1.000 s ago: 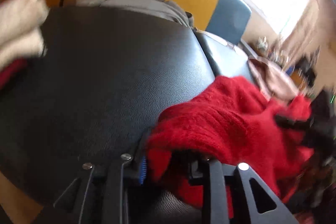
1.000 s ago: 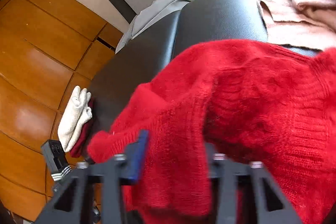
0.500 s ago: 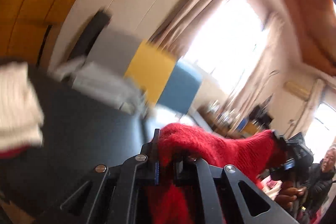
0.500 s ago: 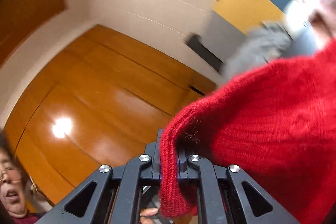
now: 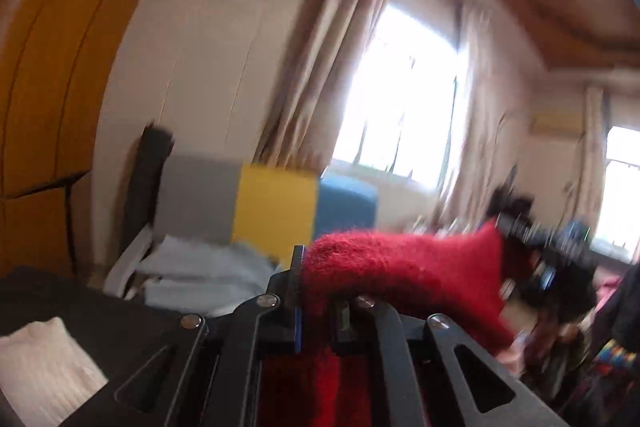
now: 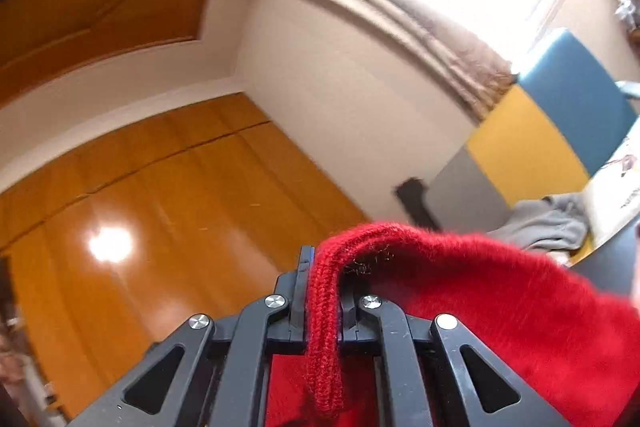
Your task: Fold clothes
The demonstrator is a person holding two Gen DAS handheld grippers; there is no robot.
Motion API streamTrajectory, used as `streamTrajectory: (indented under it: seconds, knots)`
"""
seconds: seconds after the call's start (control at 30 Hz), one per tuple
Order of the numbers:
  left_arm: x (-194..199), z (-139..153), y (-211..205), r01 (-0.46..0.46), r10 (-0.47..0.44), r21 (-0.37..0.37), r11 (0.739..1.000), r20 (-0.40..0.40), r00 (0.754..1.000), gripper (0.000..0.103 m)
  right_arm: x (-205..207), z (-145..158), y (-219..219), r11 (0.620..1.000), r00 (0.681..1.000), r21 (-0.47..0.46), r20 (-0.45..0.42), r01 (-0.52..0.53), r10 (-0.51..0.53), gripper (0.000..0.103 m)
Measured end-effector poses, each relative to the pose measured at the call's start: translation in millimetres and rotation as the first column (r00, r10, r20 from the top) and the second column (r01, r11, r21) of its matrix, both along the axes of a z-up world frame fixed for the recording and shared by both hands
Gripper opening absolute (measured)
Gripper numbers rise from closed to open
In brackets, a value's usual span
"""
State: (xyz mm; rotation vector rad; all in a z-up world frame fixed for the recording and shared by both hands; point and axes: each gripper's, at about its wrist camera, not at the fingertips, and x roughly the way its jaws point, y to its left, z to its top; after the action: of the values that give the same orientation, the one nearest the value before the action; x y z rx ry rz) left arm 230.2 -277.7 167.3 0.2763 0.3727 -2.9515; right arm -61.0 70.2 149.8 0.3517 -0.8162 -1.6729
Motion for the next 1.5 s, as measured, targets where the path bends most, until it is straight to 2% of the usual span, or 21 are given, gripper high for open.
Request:
streamTrajectory:
  seconds: [0.07, 0.1, 0.13, 0.17, 0.2, 0.23, 0.27, 0.4, 0.5, 0.63, 0.7, 0.77, 0.8, 0.87, 0.9, 0.97, 1.07, 1.2, 1.23, 1.37, 1.5]
  knots:
    - [-50.3, -36.1, -23.8, -0.034, 0.03, 0.025, 0.999, 0.14, 0.99, 0.009, -32.8, -2.8, -33.1, 0.997, 0.999, 0.073, 0.028, 0.035, -0.037, 0.012]
    - [-75.4, -62.1, -39.0, -0.076, 0.066, 0.04, 0.996, 0.223, 0.973, 0.012, -51.2, -6.8, -53.3, 0.993, 0.998, 0.117, 0.05, 0.033, -0.039, 0.014]
    - [-98.9, -88.4, -53.8, -0.118, 0.097, 0.052, 0.992, 0.305, 0.948, 0.013, -73.9, -18.2, -78.7, 0.985, 0.994, 0.172, 0.107, 0.008, -0.026, 0.026]
    - [-113.9, -115.6, -67.0, -0.154, 0.118, 0.066, 0.986, 0.383, 0.916, 0.014, -93.4, -35.5, -100.1, 0.973, 0.984, 0.231, 0.176, -0.012, -0.03, 0.052]
    - [-126.3, -142.2, -79.7, -0.192, 0.135, 0.08, 0.978, 0.455, 0.88, 0.014, -105.0, -53.0, -114.2, 0.959, 0.974, 0.282, 0.222, -0.031, -0.034, 0.066]
    - [-125.0, -165.7, -90.2, -0.232, 0.151, 0.103, 0.967, 0.503, 0.851, 0.014, -116.5, -70.5, -128.3, 0.942, 0.962, 0.33, 0.268, -0.053, -0.04, 0.074]
    - [-123.0, -188.0, -100.2, -0.27, 0.16, 0.127, 0.954, 0.544, 0.824, 0.014, -123.7, -85.2, -138.7, 0.926, 0.954, 0.37, 0.297, -0.069, -0.047, 0.074]
    - [-86.6, -239.9, -116.7, -0.323, 0.141, 0.232, 0.918, 0.568, 0.811, 0.014, -108.7, -146.6, -138.1, 0.888, 0.941, 0.441, 0.336, -0.128, -0.031, 0.074]
    - [-54.0, -257.3, -100.8, -0.279, 0.105, 0.24, 0.93, 0.553, 0.827, 0.015, -79.4, -193.6, -118.8, 0.859, 0.928, 0.484, 0.371, -0.165, -0.031, 0.075]
    - [-18.7, -256.7, -55.9, -0.132, 0.006, 0.213, 0.968, 0.506, 0.863, 0.022, -29.3, -246.8, -88.1, 0.775, 0.927, 0.616, 0.358, -0.143, -0.113, 0.077]
    - [-24.1, -269.0, -36.1, -0.077, -0.027, 0.169, 0.983, 0.541, 0.841, 0.024, -17.1, -264.3, -80.4, 0.745, 0.93, 0.656, 0.338, -0.12, -0.148, 0.078]
    - [-29.5, -291.5, -25.4, -0.106, 0.015, 0.116, 0.988, 0.6, 0.8, 0.024, -10.4, -278.2, -76.6, 0.72, 0.933, 0.689, 0.309, -0.087, -0.183, 0.079]
    - [-29.9, -301.8, -24.8, -0.142, 0.039, 0.117, 0.983, 0.62, 0.784, 0.024, -7.1, -285.2, -74.7, 0.707, 0.934, 0.704, 0.295, -0.071, -0.2, 0.079]
    - [-27.5, -309.5, -24.5, -0.176, 0.053, 0.142, 0.974, 0.614, 0.788, 0.024, -3.1, -296.9, -72.3, 0.685, 0.939, 0.727, 0.26, -0.036, -0.226, 0.083]
    - [-24.3, -309.7, -22.6, -0.19, 0.069, 0.14, 0.972, 0.603, 0.795, 0.024, -5.9, -298.5, -73.7, 0.688, 0.946, 0.726, 0.235, -0.016, -0.225, 0.086]
    - [-17.1, -307.9, -21.1, -0.216, 0.09, 0.146, 0.965, 0.589, 0.803, 0.024, -10.3, -303.1, -79.2, 0.706, 0.968, 0.709, 0.17, 0.01, -0.185, 0.103]
    - [-3.2, -289.3, -26.1, -0.265, 0.138, 0.157, 0.951, 0.553, 0.822, 0.025, -15.6, -304.6, -81.3, 0.718, 0.977, 0.696, 0.15, 0.004, -0.152, 0.103]
    - [32.8, -275.8, -26.2, -0.325, 0.238, 0.056, 0.944, 0.566, 0.79, 0.032, -20.9, -304.6, -80.7, 0.707, 0.982, 0.707, 0.132, 0.0, -0.132, 0.103]
    - [40.1, -275.4, -26.3, -0.328, 0.241, 0.052, 0.943, 0.575, 0.782, 0.033, -20.9, -305.3, -81.9, 0.7, 0.983, 0.714, 0.126, 0.003, -0.132, 0.103]
    - [61.0, -287.9, -19.2, -0.342, 0.201, 0.124, 0.932, 0.608, 0.768, 0.046, -18.9, -306.2, -88.6, 0.677, 0.985, 0.735, 0.105, 0.016, -0.138, 0.103]
    - [68.4, -301.7, 0.8, -0.325, 0.14, 0.184, 0.928, 0.634, 0.76, 0.047, -14.8, -305.6, -86.0, 0.692, 0.983, 0.722, 0.113, 0.018, -0.143, 0.103]
